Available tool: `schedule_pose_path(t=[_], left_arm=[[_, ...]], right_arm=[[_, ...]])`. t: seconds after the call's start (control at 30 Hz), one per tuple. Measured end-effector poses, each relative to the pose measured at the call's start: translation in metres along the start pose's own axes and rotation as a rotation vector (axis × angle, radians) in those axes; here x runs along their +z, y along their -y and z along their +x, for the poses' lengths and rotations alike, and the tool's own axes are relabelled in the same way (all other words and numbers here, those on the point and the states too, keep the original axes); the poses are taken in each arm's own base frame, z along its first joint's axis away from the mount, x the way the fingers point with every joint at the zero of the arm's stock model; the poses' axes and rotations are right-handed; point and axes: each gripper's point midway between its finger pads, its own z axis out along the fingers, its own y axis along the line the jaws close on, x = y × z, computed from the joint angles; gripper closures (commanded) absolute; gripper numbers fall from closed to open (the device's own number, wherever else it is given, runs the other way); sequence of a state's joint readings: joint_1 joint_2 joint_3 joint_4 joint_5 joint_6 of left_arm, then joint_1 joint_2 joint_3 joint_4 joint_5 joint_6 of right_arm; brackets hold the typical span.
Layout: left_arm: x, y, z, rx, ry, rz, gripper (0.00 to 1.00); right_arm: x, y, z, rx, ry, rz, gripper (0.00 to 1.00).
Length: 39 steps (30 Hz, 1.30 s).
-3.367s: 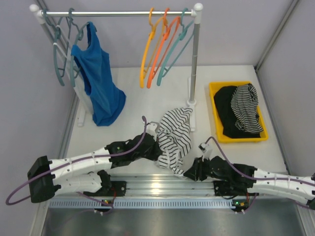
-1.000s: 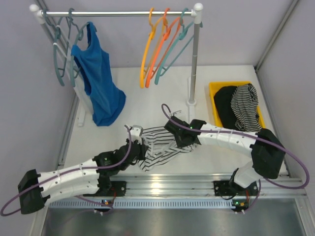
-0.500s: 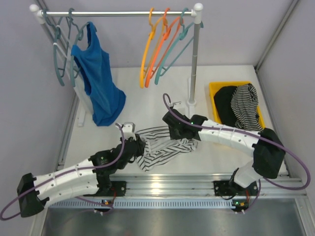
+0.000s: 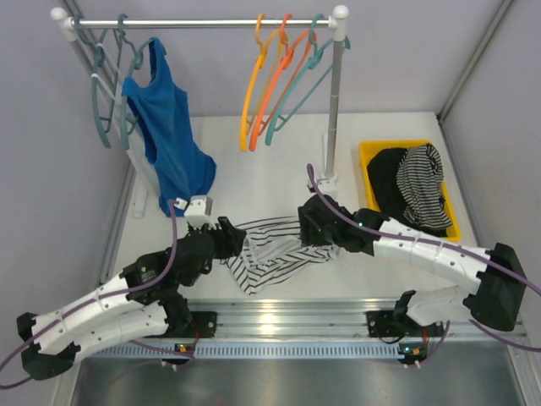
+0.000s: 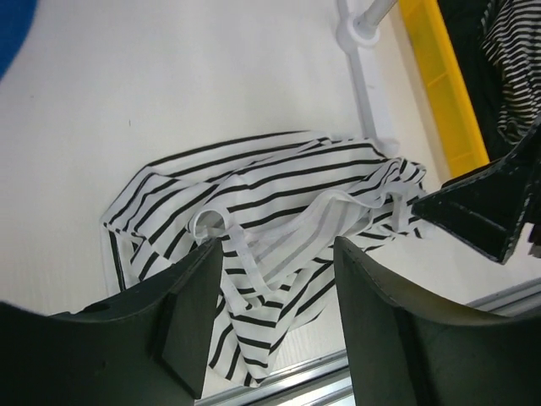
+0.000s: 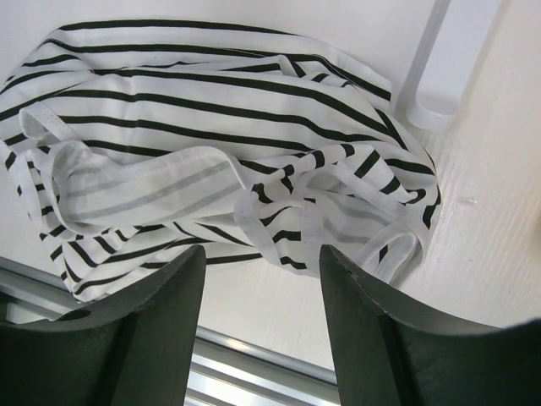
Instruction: Place the tank top on the hanger
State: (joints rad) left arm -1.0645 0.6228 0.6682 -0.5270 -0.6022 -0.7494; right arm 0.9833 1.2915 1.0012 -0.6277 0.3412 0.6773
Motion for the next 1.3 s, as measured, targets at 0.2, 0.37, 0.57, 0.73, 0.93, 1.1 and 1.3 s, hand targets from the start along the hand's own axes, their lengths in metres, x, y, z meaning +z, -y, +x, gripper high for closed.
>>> schedule_pose_path(t=[0.2, 0.37, 0.57, 0.73, 0.93, 1.1, 1.3], left_arm=[[-0.028, 0.009, -0.048, -0.007, 0.068, 0.023, 0.36], [-0.053, 0.016, -0.091, 0.006, 0.142, 0.049, 0.28], [-0.071, 0.052, -0.184, 0.084, 0.287, 0.008, 0.2], [-0.05, 0.09, -0.228, 0.21, 0.361, -0.039, 0.11], [-0.008, 0.105, -0.285, 0.285, 0.419, -0.118, 0.1], [0.012, 0.1, -0.353, 0.253, 0.491, -0.126, 0.12], [0.037, 0.098, -0.373, 0.284, 0.46, -0.018, 0.15]], right_arm=[[-0.01, 0.0, -0.005, 0.013, 0.026, -0.027, 0.42], [-0.022, 0.003, -0.005, 0.024, 0.047, -0.054, 0.42], [-0.035, 0.005, -0.008, 0.038, 0.075, -0.084, 0.42], [-0.038, 0.011, -0.001, 0.04, 0.077, -0.09, 0.43], [-0.044, 0.015, 0.002, 0.045, 0.085, -0.102, 0.43], [-0.049, 0.016, 0.0, 0.05, 0.096, -0.112, 0.44], [-0.052, 0.017, 0.001, 0.052, 0.098, -0.12, 0.45]])
